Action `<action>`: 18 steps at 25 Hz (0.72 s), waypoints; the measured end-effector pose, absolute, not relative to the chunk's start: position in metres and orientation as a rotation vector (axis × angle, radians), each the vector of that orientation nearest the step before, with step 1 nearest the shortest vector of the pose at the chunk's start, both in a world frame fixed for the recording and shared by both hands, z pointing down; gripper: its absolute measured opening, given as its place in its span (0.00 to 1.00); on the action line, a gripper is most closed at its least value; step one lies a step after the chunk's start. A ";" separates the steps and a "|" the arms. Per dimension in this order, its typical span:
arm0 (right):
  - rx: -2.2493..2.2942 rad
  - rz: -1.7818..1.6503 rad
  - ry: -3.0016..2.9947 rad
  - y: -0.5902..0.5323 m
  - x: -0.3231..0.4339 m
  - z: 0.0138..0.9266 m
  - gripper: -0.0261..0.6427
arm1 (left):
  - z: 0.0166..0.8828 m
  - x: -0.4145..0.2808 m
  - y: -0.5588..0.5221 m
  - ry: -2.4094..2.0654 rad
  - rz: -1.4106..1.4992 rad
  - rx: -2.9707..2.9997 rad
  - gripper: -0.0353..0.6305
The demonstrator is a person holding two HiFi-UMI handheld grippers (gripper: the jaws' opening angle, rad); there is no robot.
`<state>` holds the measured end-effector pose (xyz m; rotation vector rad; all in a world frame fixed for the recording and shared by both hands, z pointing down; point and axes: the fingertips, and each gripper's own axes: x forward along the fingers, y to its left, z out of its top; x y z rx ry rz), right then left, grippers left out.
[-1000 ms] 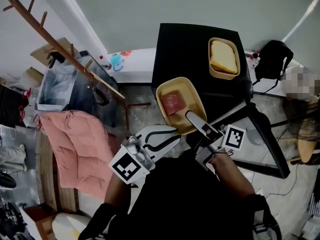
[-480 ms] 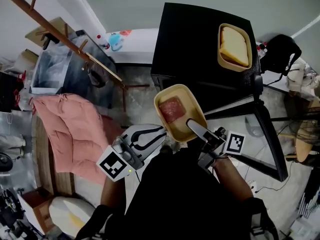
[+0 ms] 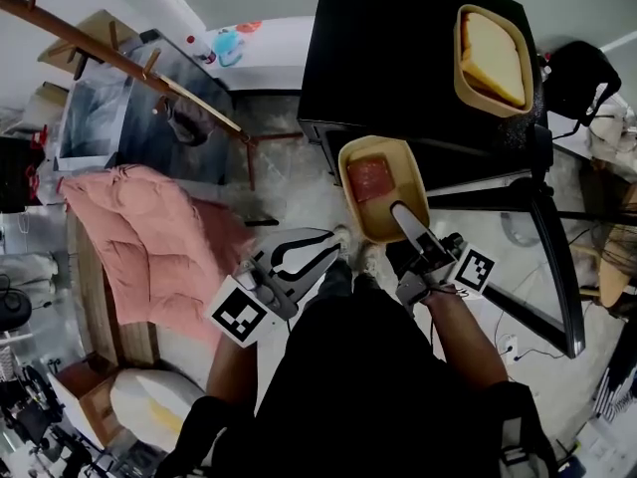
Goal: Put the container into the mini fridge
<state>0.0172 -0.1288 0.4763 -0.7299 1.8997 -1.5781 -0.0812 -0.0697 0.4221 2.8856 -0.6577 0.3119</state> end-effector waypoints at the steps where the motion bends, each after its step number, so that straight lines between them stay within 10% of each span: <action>1: -0.745 -1.569 1.889 -0.133 0.019 0.480 0.35 | 0.424 -0.081 -0.072 -0.652 0.336 2.911 0.15; 18: -0.896 -1.514 1.764 -0.200 0.019 0.513 0.35 | 0.427 -0.103 -0.100 -0.657 0.371 2.902 0.15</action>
